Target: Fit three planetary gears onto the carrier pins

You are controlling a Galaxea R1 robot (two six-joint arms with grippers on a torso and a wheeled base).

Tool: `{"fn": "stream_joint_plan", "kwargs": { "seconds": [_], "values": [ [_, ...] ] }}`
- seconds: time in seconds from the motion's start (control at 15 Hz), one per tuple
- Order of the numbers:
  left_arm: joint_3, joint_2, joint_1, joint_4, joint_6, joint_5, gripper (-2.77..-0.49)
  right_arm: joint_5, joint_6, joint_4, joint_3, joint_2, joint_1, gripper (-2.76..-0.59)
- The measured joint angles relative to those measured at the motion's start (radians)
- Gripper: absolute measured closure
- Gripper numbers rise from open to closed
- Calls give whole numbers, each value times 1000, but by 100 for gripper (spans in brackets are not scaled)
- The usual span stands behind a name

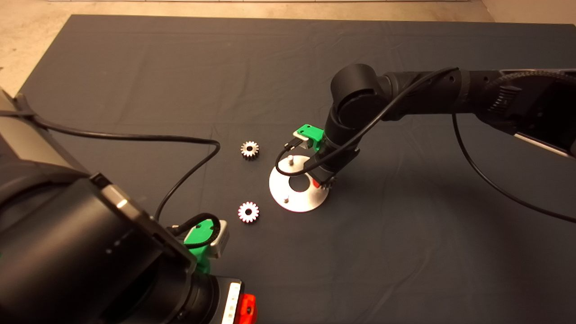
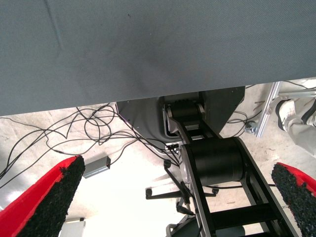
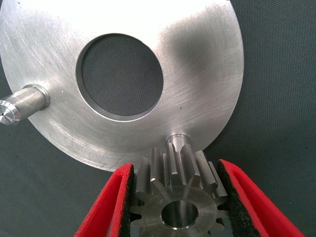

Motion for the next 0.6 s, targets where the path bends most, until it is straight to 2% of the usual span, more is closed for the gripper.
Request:
{"fn": "stream_joint_plan", "kwargs": {
  "seconds": [0.6],
  "values": [
    [0,0,0,0,0,0,-276,-1,0,-5,-2,-3,0,-110]
  ]
}}
